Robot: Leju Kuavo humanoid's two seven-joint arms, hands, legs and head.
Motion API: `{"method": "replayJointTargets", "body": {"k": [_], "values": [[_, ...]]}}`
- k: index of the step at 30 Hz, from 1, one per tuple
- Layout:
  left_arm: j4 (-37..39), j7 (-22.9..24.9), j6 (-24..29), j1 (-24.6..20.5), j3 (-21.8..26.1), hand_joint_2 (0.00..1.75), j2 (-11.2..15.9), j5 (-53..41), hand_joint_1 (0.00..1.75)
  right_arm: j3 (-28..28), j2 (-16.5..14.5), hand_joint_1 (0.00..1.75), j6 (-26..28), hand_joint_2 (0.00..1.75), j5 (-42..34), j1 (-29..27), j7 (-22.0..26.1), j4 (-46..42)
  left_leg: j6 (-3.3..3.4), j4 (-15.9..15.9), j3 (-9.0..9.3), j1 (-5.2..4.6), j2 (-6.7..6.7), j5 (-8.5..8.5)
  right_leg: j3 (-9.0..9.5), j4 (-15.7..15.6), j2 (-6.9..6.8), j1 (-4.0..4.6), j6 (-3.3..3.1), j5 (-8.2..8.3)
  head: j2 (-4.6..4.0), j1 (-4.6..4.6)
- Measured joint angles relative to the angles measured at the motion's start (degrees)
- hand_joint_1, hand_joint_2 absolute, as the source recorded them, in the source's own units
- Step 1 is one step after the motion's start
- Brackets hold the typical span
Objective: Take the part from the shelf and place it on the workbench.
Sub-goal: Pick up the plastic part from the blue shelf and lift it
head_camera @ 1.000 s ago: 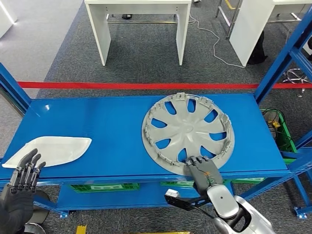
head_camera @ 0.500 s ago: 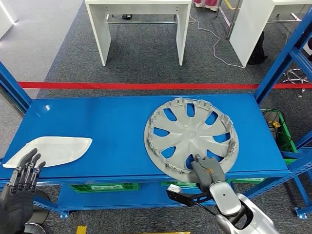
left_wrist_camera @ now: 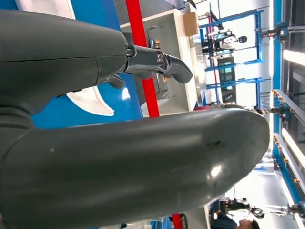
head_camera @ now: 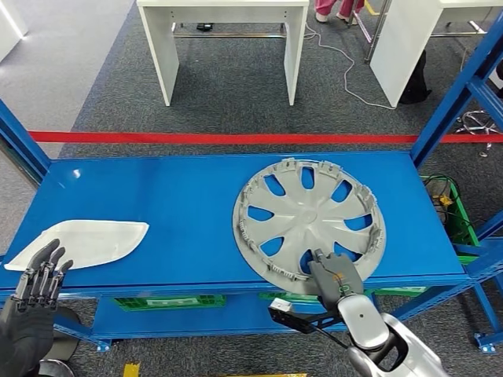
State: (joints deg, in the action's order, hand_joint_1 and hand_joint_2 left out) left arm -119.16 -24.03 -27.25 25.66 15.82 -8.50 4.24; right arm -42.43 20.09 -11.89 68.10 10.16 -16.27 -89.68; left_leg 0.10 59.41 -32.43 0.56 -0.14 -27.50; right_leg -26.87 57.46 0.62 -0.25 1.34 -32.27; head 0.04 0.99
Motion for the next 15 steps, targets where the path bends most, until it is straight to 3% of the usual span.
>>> {"method": "replayJointTargets", "body": {"k": [15], "values": [[-0.7,-0.1,-0.9,1.0,0.1,0.00,-0.9,-1.4,0.00,3.1,-2.2,1.75,11.9,1.75,-2.2,-6.6,-0.3,-4.7,0.00,0.0,-0.12,-0.02,-0.02,-0.03,-0.08,0.0,-0.02,0.02,0.02,-0.04,0.00,0.00]]}}
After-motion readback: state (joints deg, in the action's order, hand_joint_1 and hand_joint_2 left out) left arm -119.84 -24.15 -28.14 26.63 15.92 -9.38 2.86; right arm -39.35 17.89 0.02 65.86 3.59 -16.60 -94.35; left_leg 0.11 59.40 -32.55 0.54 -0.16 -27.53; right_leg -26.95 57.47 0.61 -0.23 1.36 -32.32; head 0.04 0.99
